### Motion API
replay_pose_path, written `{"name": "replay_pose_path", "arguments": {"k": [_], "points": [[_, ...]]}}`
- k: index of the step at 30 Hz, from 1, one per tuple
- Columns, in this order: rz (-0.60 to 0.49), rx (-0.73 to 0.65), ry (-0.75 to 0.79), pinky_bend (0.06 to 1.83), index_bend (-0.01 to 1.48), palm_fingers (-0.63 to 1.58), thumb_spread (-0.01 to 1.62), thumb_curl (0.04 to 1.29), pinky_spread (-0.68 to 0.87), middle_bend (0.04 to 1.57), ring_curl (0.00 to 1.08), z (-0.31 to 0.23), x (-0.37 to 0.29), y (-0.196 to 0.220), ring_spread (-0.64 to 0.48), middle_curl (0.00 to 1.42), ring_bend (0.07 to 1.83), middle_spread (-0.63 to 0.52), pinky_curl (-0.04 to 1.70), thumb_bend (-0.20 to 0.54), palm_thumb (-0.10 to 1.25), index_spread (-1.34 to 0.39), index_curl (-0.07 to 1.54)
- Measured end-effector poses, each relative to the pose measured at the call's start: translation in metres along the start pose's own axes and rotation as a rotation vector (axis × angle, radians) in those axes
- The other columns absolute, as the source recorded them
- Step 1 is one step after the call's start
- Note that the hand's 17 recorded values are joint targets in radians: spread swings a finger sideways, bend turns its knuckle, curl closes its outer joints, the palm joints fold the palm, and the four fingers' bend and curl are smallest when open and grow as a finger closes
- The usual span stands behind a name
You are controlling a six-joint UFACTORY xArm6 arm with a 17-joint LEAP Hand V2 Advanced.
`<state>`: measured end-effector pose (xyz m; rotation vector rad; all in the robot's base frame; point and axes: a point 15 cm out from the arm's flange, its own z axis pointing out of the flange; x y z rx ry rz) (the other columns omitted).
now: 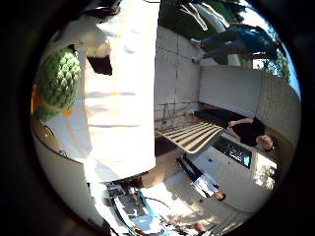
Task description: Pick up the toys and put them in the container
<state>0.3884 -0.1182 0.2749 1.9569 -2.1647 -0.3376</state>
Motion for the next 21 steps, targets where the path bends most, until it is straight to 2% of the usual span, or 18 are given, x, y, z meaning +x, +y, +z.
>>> {"name": "replay_pose_path", "arguments": {"k": [10, 14, 17, 21], "points": [[-0.227, 0.131, 0.075, 1.51, 0.78, 0.9, 1.19, 0.55, 0.18, 1.12, 0.8, -0.12, -0.108, 0.085, -0.09, 1.03, 1.41, -0.24, 0.71, -0.013, 0.97, -0.81, 0.14], [-0.325, 0.183, 0.059, 1.54, 0.85, 0.86, 1.2, 0.56, 0.16, 1.14, 0.81, -0.154, -0.173, 0.107, -0.1, 1.07, 1.44, -0.25, 0.75, -0.015, 0.97, -0.86, 0.14], [-0.379, 0.188, 0.042, 1.54, 0.89, 0.84, 1.21, 0.57, 0.16, 1.15, 0.81, -0.159, -0.222, 0.107, -0.1, 1.08, 1.46, -0.25, 0.76, -0.016, 0.97, -0.88, 0.14], [-0.42, 0.131, 0.055, 1.55, 0.93, 0.82, 1.21, 0.57, 0.15, 1.17, 0.82, -0.138, -0.263, 0.079, -0.11, 1.1, 1.48, -0.25, 0.79, -0.016, 0.97, -0.9, 0.14]]}}
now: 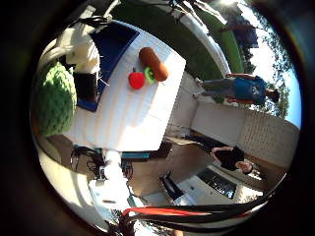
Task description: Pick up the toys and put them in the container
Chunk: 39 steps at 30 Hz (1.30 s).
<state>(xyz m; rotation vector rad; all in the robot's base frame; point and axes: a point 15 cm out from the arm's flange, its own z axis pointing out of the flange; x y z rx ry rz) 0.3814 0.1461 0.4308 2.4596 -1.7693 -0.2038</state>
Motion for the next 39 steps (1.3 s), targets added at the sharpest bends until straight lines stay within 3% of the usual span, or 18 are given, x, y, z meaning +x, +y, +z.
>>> {"name": "replay_pose_path", "arguments": {"k": [5, 11, 12, 14, 17, 20, 24, 32, 39], "points": [[-0.017, -0.005, 0.005, 1.57, 0.97, 0.79, 1.21, 0.58, 0.15, 1.19, 0.82, 0.045, -0.021, -0.06, -0.11, 1.12, 1.51, -0.25, 0.82, -0.017, 0.96, -0.92, 0.14], [-0.021, -0.041, 0.008, 1.51, 1.0, 0.73, 1.23, 0.54, 0.17, 1.16, 0.79, 0.097, -0.029, -0.102, -0.08, 1.1, 1.49, -0.24, 0.82, -0.037, 0.86, -0.88, 0.14], [-0.018, -0.057, 0.008, 1.48, 0.99, 0.67, 1.24, 0.52, 0.19, 1.08, 0.75, 0.104, -0.027, -0.104, -0.05, 1.05, 1.41, -0.23, 0.81, -0.039, 0.84, -0.79, 0.15], [-0.015, -0.09, 0.007, 1.4, 0.87, -0.09, 1.23, 0.49, 0.24, 0.68, 0.72, 0.118, -0.02, -0.107, 0.06, 0.9, 1.21, -0.16, 0.82, -0.039, 0.79, -0.55, 0.17], [-0.052, -0.132, 0.002, 1.18, 0.81, -0.28, 1.23, 0.47, 0.31, 0.44, 0.54, 0.133, -0.014, -0.107, 0.15, 0.73, 0.86, -0.07, 0.69, -0.029, 0.77, -0.45, 0.17], [-0.114, -0.152, -0.02, 0.95, 0.66, -0.29, 1.21, 0.46, 0.36, 0.26, 0.41, 0.138, -0.011, -0.105, 0.23, 0.6, 0.62, -0.01, 0.56, -0.021, 0.79, -0.42, 0.15], [-0.139, -0.162, -0.064, 0.8, 0.46, -0.22, 1.18, 0.45, 0.4, 0.14, 0.34, 0.137, -0.009, -0.103, 0.27, 0.5, 0.49, 0.02, 0.47, -0.022, 0.81, -0.43, 0.14], [-0.12, -0.064, -0.095, 0.67, 0.28, -0.11, 1.16, 0.44, 0.44, 0.12, 0.3, 0.085, 0.031, -0.086, 0.3, 0.36, 0.38, 0.05, 0.38, -0.024, 0.81, -0.44, 0.16], [0.016, 0.034, -0.104, 0.59, 0.22, 0.0, 1.16, 0.44, 0.44, 0.15, 0.31, 0.059, 0.106, -0.08, 0.28, 0.31, 0.38, 0.06, 0.33, -0.027, 0.81, -0.37, 0.21]]}}
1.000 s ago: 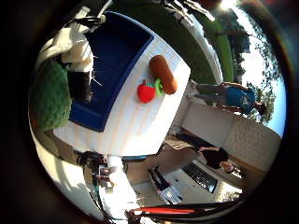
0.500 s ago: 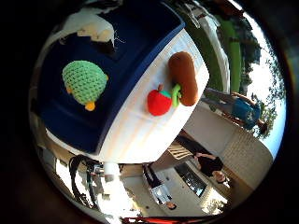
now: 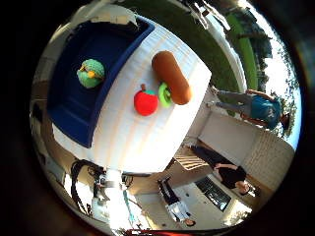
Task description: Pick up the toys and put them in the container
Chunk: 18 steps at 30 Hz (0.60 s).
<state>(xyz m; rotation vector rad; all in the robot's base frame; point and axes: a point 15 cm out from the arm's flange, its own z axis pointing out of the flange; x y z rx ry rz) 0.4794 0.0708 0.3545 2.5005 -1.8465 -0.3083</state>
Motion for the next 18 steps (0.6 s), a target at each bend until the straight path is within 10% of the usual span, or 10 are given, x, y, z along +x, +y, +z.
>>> {"name": "replay_pose_path", "arguments": {"k": [18], "points": [[0.385, 0.103, -0.013, 0.58, 0.16, 0.13, 1.15, 0.42, 0.44, 0.17, 0.33, 0.077, 0.174, -0.051, 0.29, 0.31, 0.43, 0.09, 0.28, -0.029, 0.66, -0.13, 0.25]]}}
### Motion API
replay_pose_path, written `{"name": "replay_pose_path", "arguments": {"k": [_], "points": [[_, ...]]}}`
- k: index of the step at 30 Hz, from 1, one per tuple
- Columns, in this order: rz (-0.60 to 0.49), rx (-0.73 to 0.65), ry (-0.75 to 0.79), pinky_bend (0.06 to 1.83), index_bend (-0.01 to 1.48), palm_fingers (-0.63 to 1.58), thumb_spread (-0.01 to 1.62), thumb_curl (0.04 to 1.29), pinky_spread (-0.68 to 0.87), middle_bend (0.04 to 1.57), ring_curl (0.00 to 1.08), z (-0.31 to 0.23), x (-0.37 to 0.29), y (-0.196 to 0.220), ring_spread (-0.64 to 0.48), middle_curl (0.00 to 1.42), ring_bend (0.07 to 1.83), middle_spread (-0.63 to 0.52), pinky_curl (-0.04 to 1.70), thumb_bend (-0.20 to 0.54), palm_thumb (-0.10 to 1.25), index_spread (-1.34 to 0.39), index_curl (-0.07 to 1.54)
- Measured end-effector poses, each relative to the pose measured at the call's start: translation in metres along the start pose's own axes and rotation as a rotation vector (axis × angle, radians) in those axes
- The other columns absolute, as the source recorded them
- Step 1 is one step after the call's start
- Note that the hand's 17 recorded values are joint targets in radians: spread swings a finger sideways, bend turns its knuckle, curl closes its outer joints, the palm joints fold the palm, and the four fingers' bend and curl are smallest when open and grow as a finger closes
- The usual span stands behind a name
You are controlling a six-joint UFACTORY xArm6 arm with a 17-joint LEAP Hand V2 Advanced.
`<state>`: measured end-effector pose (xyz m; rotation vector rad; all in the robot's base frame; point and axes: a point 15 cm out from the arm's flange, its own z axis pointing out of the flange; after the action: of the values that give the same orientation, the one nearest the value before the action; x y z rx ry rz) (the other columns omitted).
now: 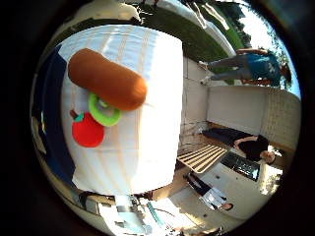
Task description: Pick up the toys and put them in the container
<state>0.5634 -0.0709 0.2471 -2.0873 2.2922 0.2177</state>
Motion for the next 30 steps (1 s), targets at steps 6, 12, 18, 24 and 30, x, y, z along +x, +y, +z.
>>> {"name": "replay_pose_path", "arguments": {"k": [6, 12, 18, 24, 30], "points": [[0.04, -0.046, 0.0, 0.59, 0.17, 0.14, 1.16, 0.42, 0.43, 0.17, 0.33, 0.045, 0.018, -0.009, 0.29, 0.32, 0.44, 0.1, 0.27, -0.027, 0.65, -0.1, 0.26], [0.05, -0.09, 0.001, 0.59, 0.17, 0.17, 1.16, 0.41, 0.43, 0.19, 0.33, 0.077, 0.023, -0.01, 0.29, 0.32, 0.45, 0.09, 0.26, -0.026, 0.65, -0.07, 0.26], [0.045, -0.121, 0.023, 0.64, 0.13, 0.57, 1.15, 0.41, 0.46, 0.32, 0.35, 0.093, 0.021, -0.008, 0.29, 0.37, 0.61, 0.02, 0.24, -0.018, 0.68, -0.05, 0.23], [0.017, -0.127, 0.059, 0.93, 0.15, 1.11, 1.13, 0.44, 0.43, 0.73, 0.54, 0.09, 0.019, -0.006, 0.14, 0.58, 1.1, -0.09, 0.37, -0.007, 0.8, -0.25, 0.17], [0.002, -0.054, 0.054, 1.27, 0.37, 1.14, 1.11, 0.49, 0.33, 0.96, 0.66, 0.036, 0.005, -0.004, 0.02, 0.75, 1.24, -0.16, 0.54, -0.004, 0.93, -0.44, 0.17]]}}
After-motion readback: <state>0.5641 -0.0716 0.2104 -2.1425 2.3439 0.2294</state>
